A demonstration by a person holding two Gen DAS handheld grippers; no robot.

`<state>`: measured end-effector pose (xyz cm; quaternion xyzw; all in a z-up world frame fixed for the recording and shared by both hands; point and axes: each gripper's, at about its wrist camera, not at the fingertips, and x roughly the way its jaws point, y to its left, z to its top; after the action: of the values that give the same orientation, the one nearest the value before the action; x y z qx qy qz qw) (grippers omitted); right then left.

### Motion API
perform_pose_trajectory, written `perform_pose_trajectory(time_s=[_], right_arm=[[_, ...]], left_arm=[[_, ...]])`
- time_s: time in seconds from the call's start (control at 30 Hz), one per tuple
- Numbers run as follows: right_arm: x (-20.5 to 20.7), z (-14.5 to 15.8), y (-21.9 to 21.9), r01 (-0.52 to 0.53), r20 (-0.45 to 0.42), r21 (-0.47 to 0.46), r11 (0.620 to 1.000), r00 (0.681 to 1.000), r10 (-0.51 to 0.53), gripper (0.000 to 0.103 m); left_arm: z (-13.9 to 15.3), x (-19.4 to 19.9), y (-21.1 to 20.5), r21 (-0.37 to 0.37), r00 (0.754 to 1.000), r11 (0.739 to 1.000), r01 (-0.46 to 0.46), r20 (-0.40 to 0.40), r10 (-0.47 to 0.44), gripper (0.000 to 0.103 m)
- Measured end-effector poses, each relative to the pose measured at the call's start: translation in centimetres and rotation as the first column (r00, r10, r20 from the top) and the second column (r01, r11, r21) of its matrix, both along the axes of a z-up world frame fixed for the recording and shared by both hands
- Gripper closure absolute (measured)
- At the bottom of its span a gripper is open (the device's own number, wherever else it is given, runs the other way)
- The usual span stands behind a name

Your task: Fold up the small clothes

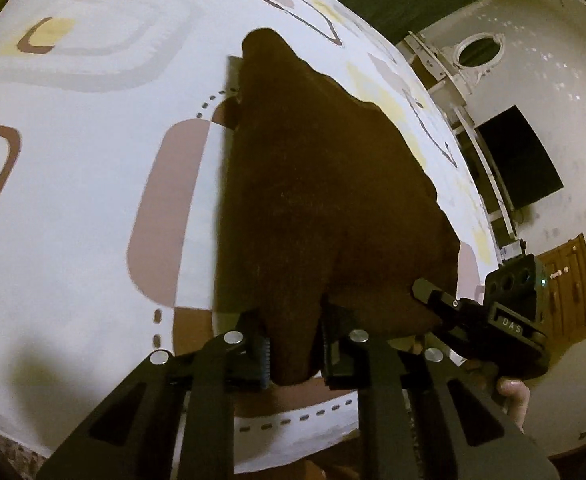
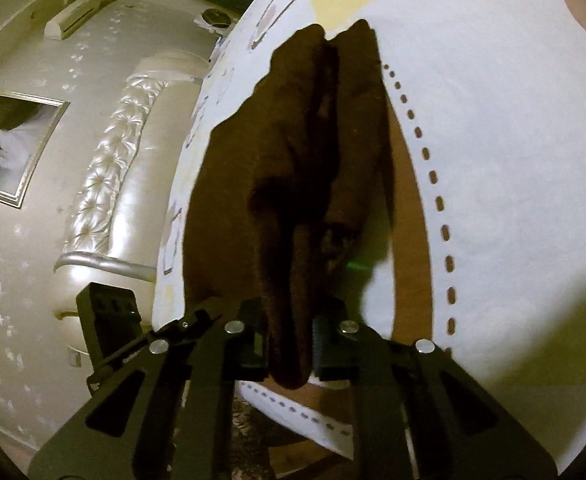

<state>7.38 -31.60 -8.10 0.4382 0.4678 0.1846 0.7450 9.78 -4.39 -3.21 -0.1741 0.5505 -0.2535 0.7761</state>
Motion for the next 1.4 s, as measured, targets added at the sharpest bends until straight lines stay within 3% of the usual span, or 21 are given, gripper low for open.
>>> perform_pose_trajectory(time_s=[0.23,0.33,0.43,0.47,0.53,0.63,0.77,0.87,1.07,1.17,1.23,1.3,1.4], right_arm=[[-0.1,-0.1,0.9,-0.074,-0.019,-0.04,0.996,0.997,0.074,0.09],[-0.1,-0.7,0.6,-0.073,-0.023,-0.015,0.997,0.997,0.072,0.087],[-0.3,-0.3,-0.3,-0.085,-0.018,0.01,0.996,0.996,0.086,0.069],[-0.4,0.0,-0.8,-0.086,-0.01,0.005,0.996,0.996,0.086,0.056],[-0.7,1.3,-2.1,-0.071,0.025,-0.021,0.997,0.997,0.072,0.041],[-0.3,1.8,-3.9,-0.051,0.043,-0.028,0.998,0.998,0.052,0.034],[2.1,1.3,-5.2,-0.007,0.037,-0.003,1.0,0.999,0.007,0.033],[5.3,0.7,-4.9,0.005,0.031,0.012,1.0,1.0,-0.005,0.032],[10.9,0.2,-4.7,0.029,0.043,0.013,0.999,0.999,-0.03,0.032],[13.1,0.0,-4.5,0.019,0.051,0.013,1.0,0.998,-0.019,0.032],[13.8,-0.1,-4.6,0.013,0.057,0.019,1.0,0.998,-0.015,0.032],[14.1,-0.2,-4.7,-0.002,0.064,0.041,0.999,0.998,-0.001,0.032],[14.2,-0.3,-4.8,-0.048,0.087,0.051,0.998,0.995,0.044,0.032]], left_arm=[[-0.3,-0.6,1.1,0.016,1.0,1.0,0.018,0.012,-0.018,0.085],[-0.7,-0.4,1.3,0.0,0.999,0.999,0.036,0.015,-0.036,0.082],[-0.4,-0.5,2.1,-0.036,0.998,0.997,0.067,0.021,-0.066,0.073],[-0.2,-0.6,2.5,-0.037,0.997,0.996,0.078,0.031,-0.077,0.066],[0.6,-0.7,3.3,-0.003,0.993,0.996,0.09,0.071,-0.09,0.051],[1.1,0.3,3.9,0.009,0.99,0.996,0.089,0.108,-0.09,0.045],[-0.2,3.7,2.6,-0.009,0.995,0.997,0.082,0.064,-0.081,0.038],[-0.5,6.0,0.9,-0.001,0.99,0.993,0.118,0.076,-0.118,0.031],[-1.0,9.9,-0.6,-0.027,0.989,0.991,0.128,0.075,-0.125,0.029],[-1.5,11.3,0.0,-0.112,0.995,0.989,0.094,0.028,-0.091,0.029],[-1.8,11.2,1.4,-0.264,0.996,0.963,0.058,-0.049,-0.074,0.029],[-2.2,10.4,3.1,-0.341,0.993,0.938,0.059,-0.076,-0.09,0.025],[-2.0,10.0,4.9,-0.29,0.996,0.955,0.062,-0.039,-0.076,0.025]])
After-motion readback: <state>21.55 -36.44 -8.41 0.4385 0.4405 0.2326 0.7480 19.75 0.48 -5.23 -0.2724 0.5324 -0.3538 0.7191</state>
